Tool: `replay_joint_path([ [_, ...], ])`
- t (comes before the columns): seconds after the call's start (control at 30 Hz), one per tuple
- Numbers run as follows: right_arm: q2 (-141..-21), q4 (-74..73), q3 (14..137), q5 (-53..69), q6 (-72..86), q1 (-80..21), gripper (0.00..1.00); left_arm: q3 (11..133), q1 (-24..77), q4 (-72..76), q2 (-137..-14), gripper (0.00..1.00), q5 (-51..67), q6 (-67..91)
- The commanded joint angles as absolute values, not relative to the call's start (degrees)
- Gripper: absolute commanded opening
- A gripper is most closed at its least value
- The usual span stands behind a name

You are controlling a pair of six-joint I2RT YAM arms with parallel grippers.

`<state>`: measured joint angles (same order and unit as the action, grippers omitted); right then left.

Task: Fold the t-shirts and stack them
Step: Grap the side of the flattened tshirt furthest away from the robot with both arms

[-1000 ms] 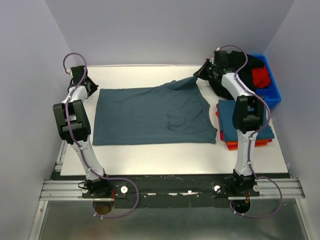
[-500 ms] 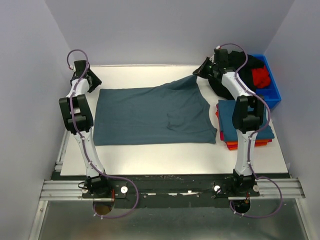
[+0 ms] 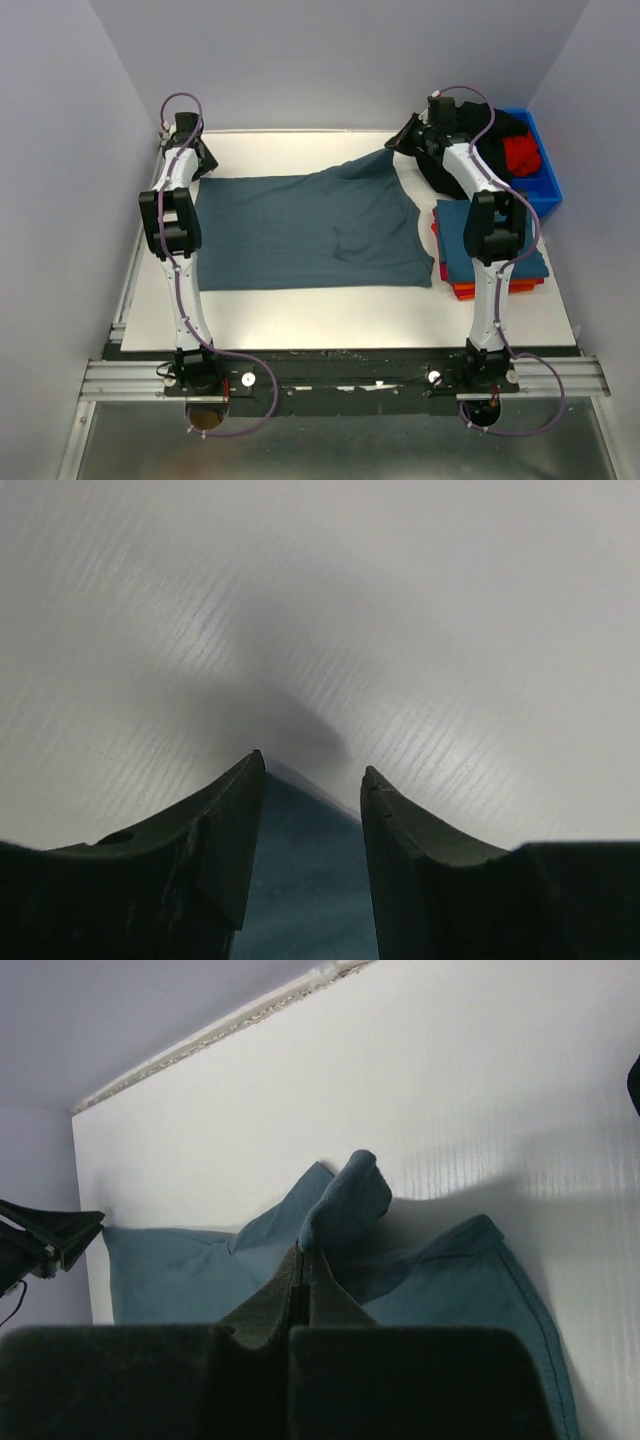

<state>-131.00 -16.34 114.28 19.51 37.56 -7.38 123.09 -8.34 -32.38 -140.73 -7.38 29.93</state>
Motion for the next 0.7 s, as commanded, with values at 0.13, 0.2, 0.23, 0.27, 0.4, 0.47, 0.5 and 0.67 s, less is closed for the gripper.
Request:
replay_joint_path([
  [0.13,-131.8,-15.5,115.3,21.1,38.1,-6.8,0.01,125.3,-8.5,-38.8,-142.3,0.55,-15.5,28.4],
  [0.2,-131.7,-15.4,115.1,21.2,38.1,-6.8,0.01,125.0,-8.5,-38.7,-142.0,0.55,-15.8,28.3],
  [0.23,-131.7,-15.4,115.0,21.1,38.2,-6.8,0.01,124.9,-8.5,-38.6,-142.1,0.55,-15.4,28.3],
  [0.27,-131.7,-15.3,114.9,21.2,38.3,-6.8,0.01,125.0,-8.5,-38.8,-142.3,0.55,-14.8,28.3],
  [0.4,-131.6,-15.2,114.8,21.2,38.3,-6.7,0.01,125.3,-8.2,-38.8,-143.0,0.46,-14.2,28.4],
  [0.47,-131.4,-15.2,114.5,21.2,38.4,-6.6,0.01,125.9,-8.2,-38.8,-143.6,0.42,-12.9,28.4],
  [0.5,-131.2,-15.2,114.4,21.0,38.3,-6.6,0.01,126.6,-8.2,-38.8,-144.1,0.41,-11.8,28.2],
  [0.67,-131.0,-15.2,114.1,21.1,38.5,-6.4,0.01,130.3,-8.1,-42.1,-146.9,0.25,-11.2,28.1],
])
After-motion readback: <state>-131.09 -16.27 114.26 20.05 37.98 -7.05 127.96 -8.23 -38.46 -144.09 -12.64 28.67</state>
